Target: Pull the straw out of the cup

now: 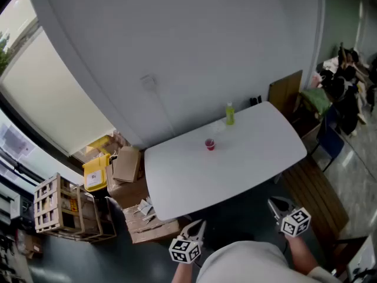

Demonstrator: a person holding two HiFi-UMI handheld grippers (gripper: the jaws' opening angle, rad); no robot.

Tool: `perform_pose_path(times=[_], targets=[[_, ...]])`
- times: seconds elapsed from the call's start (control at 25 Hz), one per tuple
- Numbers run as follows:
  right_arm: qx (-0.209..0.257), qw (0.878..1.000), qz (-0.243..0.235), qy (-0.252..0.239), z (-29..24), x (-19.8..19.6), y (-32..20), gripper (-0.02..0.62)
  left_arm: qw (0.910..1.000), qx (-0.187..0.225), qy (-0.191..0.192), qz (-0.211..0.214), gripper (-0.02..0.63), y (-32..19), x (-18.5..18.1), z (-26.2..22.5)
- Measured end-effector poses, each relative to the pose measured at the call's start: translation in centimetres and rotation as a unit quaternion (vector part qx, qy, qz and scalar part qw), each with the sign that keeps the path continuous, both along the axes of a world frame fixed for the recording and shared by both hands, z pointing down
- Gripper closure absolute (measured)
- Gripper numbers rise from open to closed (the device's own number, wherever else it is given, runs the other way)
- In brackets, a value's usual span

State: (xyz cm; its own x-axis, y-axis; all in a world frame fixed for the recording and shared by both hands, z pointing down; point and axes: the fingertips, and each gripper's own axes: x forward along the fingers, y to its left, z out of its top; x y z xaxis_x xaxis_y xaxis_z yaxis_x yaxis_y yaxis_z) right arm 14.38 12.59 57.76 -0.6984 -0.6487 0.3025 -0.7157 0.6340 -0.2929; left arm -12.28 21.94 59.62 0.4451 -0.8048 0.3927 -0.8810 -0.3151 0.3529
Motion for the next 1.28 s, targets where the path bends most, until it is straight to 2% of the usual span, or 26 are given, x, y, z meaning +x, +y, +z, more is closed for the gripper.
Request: perform_pose_path(times=[0.56, 1.08, 1.28], targets=[[0.005, 1.000, -0.019, 0.002, -0.1, 0.3, -0.2, 0.557, 0.9999, 0.003, -0.002, -0.010, 0.604, 0.1, 0.8, 0.0], [0.008, 0.998, -0.053, 0.013, 0.4, 3.3, -1.3, 0.554, 0.9995, 0.005, -0.013, -0.028, 0.604, -0.7, 3.5, -0.1], [0.012, 0.996, -0.083, 0.019, 1.1, 3.8, -1.5, 0.554, 0.9993, 0.008, -0.009, -0.034, 0.604, -1.4, 5.0, -0.4]])
